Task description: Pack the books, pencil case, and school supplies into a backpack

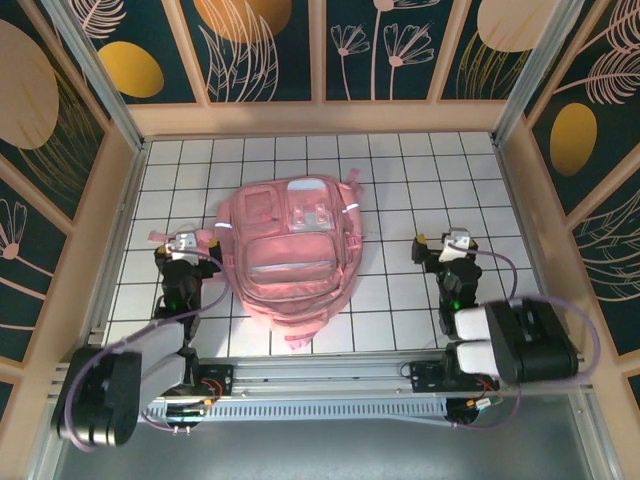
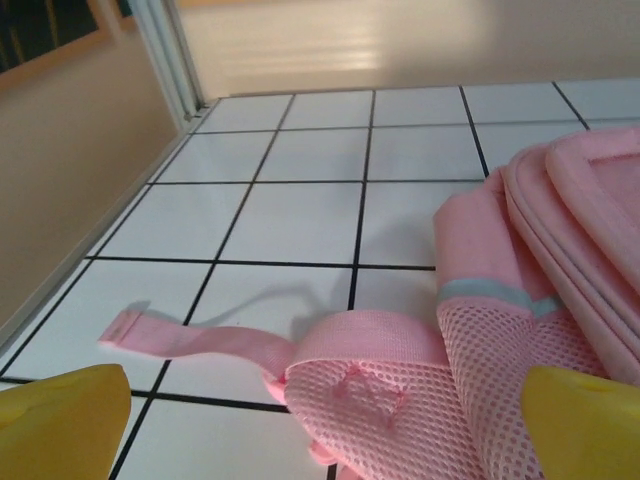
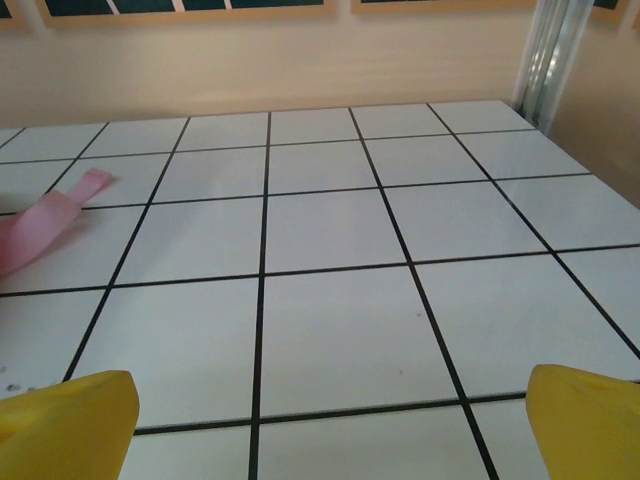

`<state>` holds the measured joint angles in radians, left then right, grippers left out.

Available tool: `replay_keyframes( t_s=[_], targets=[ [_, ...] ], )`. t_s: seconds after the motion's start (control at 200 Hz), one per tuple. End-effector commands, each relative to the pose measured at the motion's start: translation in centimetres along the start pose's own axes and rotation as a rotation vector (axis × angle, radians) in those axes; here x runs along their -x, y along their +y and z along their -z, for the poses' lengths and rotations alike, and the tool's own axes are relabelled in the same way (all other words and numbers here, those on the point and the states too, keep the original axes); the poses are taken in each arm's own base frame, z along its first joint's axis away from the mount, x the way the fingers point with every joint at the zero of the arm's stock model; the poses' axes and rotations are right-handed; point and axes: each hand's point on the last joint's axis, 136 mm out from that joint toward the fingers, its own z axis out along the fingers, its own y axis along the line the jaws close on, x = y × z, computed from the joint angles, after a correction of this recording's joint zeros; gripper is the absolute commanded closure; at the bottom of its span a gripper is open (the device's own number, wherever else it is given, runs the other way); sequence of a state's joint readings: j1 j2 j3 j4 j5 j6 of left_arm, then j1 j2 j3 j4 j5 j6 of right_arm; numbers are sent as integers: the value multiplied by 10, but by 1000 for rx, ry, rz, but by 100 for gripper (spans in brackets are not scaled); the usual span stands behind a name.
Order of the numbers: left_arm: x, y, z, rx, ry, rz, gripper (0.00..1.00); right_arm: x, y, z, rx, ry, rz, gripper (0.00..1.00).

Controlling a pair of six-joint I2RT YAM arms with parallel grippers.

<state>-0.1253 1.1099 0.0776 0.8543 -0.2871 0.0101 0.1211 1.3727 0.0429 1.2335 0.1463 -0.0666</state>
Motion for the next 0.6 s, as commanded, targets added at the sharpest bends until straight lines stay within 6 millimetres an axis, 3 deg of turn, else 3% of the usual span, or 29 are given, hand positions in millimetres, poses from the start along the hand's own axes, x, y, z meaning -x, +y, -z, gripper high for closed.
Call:
replay_keyframes(
  t_s=[0.0,0.15,0.265,0.36,0.596],
  targets=[
    [55,-14,-9,-74,-212,-24,1,51,-14,-13,-68,-217,-22,1],
    [55,-22,-36,-123,-146,-22,1,40,-27,-20,-60,-188,-88,1],
    [52,-29,-44,-158,-116,-35,1,32,-41,-39,-100,-109,-148,1],
    [52,-26,-48,-132,-105,-25,1,33,-41,-39,-102,-109,-144,1],
    [64,-16,-31,-105,-198,48,1,33,-40,-40,-107,-108,-137,1]
  ],
)
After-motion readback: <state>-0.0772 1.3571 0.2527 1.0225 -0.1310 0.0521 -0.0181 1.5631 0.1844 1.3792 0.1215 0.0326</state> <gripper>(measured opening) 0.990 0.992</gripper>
